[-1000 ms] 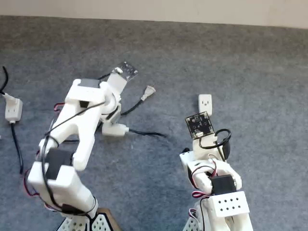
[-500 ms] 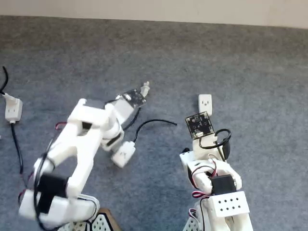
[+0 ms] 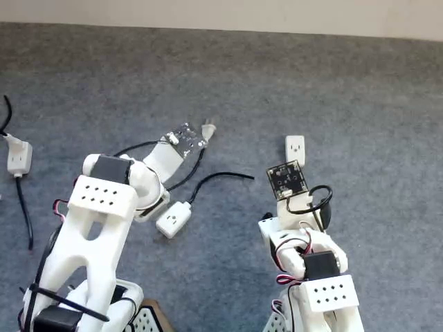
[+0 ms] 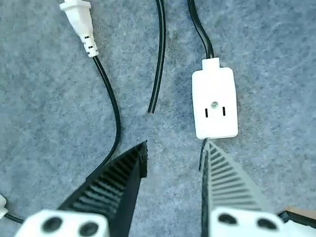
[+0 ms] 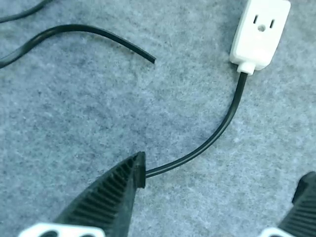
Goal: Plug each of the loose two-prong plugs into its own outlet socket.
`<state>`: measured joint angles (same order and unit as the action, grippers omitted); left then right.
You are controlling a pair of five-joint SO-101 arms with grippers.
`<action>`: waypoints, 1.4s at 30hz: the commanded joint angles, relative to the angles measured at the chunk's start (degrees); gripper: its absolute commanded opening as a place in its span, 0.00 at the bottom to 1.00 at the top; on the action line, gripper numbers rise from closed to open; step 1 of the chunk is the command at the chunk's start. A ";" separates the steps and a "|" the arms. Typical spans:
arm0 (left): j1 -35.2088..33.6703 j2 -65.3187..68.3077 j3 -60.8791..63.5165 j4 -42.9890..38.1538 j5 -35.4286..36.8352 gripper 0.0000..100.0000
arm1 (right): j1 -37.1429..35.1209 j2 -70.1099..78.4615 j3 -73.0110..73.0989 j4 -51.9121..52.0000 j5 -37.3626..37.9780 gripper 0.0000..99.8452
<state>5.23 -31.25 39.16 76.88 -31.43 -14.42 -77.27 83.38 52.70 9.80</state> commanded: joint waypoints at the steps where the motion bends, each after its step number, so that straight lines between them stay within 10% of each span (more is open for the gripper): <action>1: 5.58 2.33 -0.31 0.00 1.41 0.19 | -0.22 -0.66 -0.31 -1.10 -0.44 0.44; 8: 7.96 10.86 -0.22 -6.33 3.87 0.19 | -0.22 -0.66 -0.31 -1.10 -0.35 0.44; 28: -17.63 35.38 -10.68 -19.25 -8.09 0.19 | -0.22 -0.66 -0.31 -1.10 -0.35 0.44; 42: -3.82 9.45 -12.88 4.13 -2.29 0.19 | -0.22 -0.66 -0.31 -1.10 -0.35 0.44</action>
<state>-6.73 -12.44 26.33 76.44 -37.23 -14.42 -77.19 83.38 52.70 9.80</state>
